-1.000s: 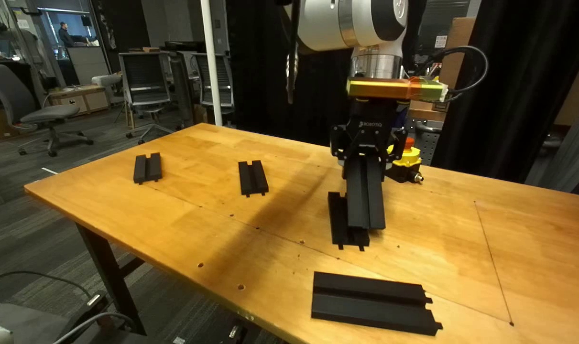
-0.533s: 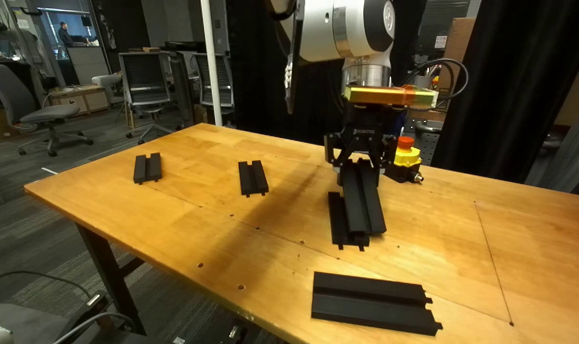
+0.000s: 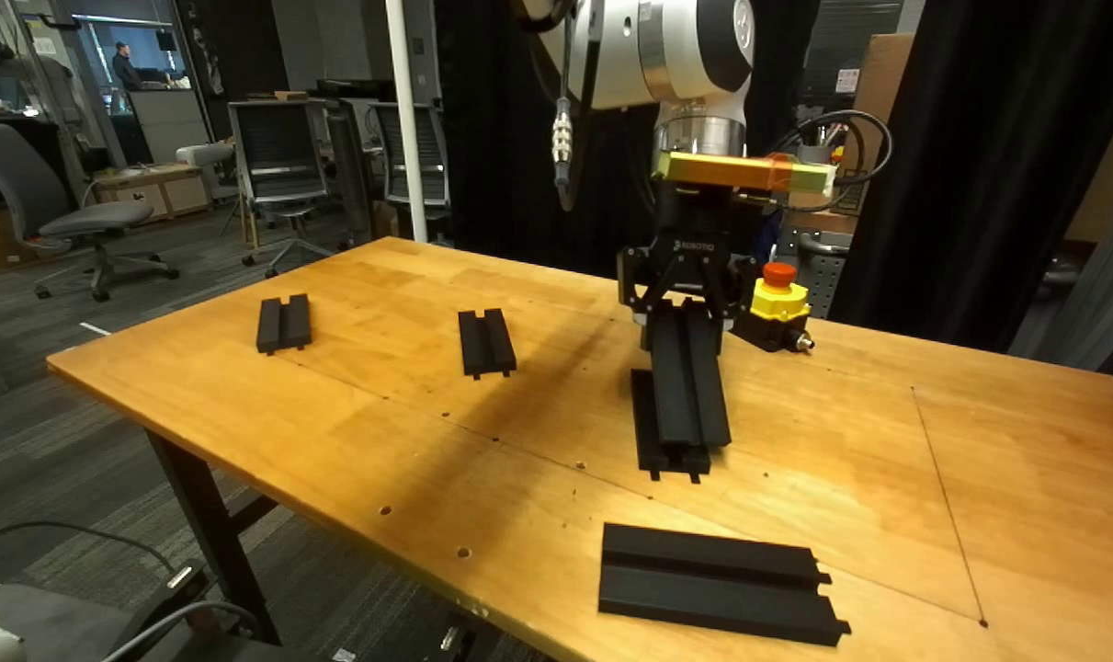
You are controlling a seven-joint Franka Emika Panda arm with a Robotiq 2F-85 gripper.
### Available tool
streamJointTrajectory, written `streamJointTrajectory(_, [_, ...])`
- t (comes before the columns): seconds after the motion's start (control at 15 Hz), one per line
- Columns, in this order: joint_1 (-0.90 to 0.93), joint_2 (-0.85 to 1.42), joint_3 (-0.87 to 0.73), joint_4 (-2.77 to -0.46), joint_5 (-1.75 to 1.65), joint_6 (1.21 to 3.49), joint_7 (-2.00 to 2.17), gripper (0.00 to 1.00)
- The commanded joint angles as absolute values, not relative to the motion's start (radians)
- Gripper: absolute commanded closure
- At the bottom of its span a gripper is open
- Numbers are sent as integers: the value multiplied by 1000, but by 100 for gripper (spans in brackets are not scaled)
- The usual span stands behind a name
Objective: Stack the black pieces together
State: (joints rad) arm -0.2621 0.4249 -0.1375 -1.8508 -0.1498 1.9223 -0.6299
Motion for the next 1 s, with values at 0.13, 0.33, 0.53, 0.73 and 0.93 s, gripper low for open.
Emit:
streamJointTrajectory(0.13, [-265, 483, -126, -1781, -156, 1852, -623, 53])
streamJointTrajectory(0.33, [-271, 521, -118, -1757, -147, 1841, -632, 53])
streamJointTrajectory(0.53, [-275, 553, -110, -1733, -144, 1833, -637, 53])
streamJointTrajectory(0.73, [-278, 576, -104, -1716, -136, 1837, -634, 53])
streamJointTrajectory(0.93, [-284, 580, -97, -1719, -115, 1862, -632, 53])
